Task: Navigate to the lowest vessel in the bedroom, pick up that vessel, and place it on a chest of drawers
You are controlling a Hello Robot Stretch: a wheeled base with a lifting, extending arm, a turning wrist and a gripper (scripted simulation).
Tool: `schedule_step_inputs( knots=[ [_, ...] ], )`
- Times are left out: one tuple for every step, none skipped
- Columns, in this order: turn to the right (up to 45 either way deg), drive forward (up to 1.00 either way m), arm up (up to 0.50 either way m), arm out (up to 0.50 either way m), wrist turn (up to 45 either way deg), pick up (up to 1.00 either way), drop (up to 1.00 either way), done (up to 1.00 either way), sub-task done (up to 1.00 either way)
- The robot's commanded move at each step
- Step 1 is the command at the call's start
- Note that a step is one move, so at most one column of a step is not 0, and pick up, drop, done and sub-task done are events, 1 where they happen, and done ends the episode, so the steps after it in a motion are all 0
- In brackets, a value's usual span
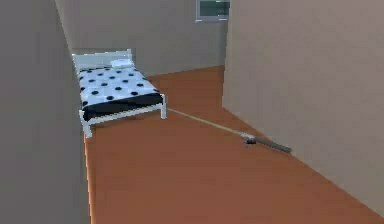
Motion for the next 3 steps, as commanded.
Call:
schedule_step_inputs(
  knots=[
    [0.0, 1.00, 0.00, 0.00, 0.0, 0.00, 0.00, 0.00, 0.00],
    [0.0, 1.00, 0.00, 0.00, 0.0, 0.00, 0.00, 0.00, 0.00],
    [0.0, 0.75, 0.00, 0.00, 0.0, 0.00, 0.00, 0.00, 0.00]
  ],
)
